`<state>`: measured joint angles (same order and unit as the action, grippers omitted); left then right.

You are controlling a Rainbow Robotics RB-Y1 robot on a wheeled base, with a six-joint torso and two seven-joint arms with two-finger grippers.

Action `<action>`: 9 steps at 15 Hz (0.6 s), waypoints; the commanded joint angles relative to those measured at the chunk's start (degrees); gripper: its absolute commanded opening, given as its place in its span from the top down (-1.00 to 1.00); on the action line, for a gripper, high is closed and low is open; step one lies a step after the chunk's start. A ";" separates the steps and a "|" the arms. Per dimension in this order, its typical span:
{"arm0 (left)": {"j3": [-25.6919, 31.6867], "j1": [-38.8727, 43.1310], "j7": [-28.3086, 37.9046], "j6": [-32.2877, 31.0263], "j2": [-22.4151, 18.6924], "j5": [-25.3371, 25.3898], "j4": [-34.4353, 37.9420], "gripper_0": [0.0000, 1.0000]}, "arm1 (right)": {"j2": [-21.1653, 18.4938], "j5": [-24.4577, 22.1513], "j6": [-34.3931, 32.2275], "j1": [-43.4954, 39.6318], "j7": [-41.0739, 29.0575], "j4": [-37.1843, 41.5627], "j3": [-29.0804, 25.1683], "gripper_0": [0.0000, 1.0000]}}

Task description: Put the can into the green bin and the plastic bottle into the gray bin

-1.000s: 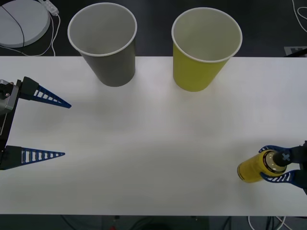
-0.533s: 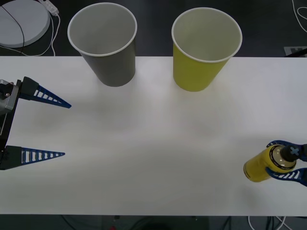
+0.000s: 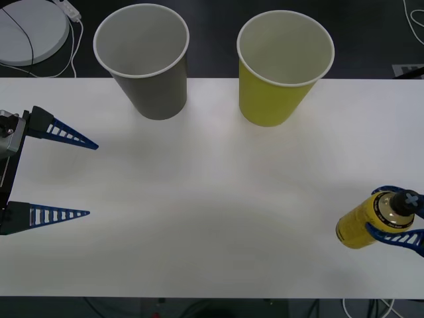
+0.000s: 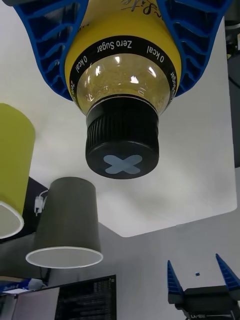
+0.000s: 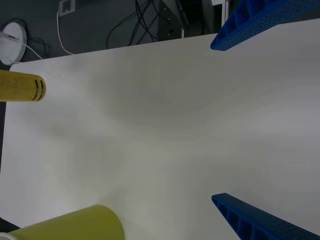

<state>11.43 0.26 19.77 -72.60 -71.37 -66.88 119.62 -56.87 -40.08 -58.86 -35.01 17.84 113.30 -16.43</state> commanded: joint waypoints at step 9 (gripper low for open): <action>0.00 0.00 0.00 0.00 0.00 0.00 0.00 -1.00 | 0.00 -8.69 21.95 -11.31 -19.16 23.72 -5.81 1.00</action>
<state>11.43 0.26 19.77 -72.60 -71.37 -66.88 119.62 -56.89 -47.54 -38.66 -46.04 0.32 135.49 -22.24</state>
